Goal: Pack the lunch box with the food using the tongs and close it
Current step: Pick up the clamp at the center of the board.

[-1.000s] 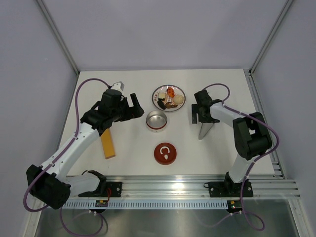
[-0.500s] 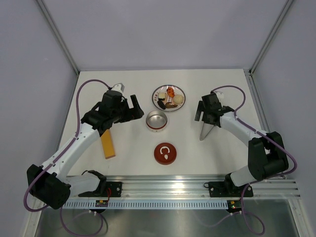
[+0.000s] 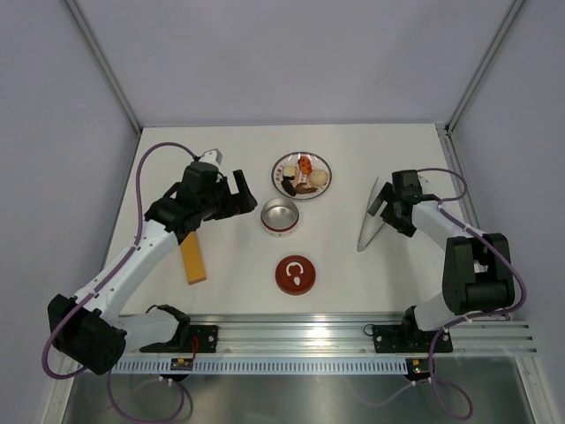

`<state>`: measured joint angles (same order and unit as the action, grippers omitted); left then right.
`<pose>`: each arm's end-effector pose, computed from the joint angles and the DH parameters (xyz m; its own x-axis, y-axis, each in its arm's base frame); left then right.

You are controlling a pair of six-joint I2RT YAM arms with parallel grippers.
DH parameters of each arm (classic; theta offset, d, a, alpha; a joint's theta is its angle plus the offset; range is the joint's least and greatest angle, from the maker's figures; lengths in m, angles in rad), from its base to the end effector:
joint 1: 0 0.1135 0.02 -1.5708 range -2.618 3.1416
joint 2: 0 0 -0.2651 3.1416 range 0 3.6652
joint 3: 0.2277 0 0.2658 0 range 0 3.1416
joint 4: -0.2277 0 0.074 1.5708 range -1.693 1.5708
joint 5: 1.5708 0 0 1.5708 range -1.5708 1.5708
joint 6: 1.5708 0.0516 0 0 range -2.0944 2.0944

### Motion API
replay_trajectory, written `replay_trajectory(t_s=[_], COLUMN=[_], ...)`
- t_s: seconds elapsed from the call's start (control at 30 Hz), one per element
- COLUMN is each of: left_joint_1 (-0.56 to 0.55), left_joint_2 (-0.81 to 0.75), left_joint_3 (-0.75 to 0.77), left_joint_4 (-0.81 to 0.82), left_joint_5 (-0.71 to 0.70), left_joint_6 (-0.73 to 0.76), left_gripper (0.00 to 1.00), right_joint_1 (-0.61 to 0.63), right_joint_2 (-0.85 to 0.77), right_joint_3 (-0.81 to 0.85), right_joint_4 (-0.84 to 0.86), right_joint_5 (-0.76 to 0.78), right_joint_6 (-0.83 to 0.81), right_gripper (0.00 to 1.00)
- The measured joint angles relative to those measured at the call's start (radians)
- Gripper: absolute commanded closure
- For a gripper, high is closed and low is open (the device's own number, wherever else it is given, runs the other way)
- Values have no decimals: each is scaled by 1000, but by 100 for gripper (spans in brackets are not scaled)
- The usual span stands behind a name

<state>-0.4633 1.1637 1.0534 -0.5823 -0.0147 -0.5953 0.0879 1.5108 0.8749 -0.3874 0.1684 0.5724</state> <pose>0.2469 -0.1225 0.3079 -0.7179 -0.2681 -0.6425 0.0413 0.9048 -0.4238 0.3126 0.0189 0.1660 -0.7148 0.4731 -0.5151 0.4610 0.8725 0.1617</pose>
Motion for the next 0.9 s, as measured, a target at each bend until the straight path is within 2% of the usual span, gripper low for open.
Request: replay_trajectory(t_s=[0.27,0.47,0.73,0.9], left_joint_1=[0,0,0,0], left_joint_2=[0,0,0,-4], left_joint_3=[0,0,0,0], left_joint_4=[0,-1,-1,-2], left_joint_5=[0,0,0,0], left_joint_6=[0,1,0,0], left_gripper=[1,1,1,1], right_joint_1=[3,3,6,12], right_joint_2=[103,178,203,201], right_joint_3=[55,100,149,167], right_joint_4=[16,58,108,106], right_joint_5=[-21,-76,-172,-181], right_joint_6=[-5,-76,-190,-192], right_gripper=[1,3,2,1])
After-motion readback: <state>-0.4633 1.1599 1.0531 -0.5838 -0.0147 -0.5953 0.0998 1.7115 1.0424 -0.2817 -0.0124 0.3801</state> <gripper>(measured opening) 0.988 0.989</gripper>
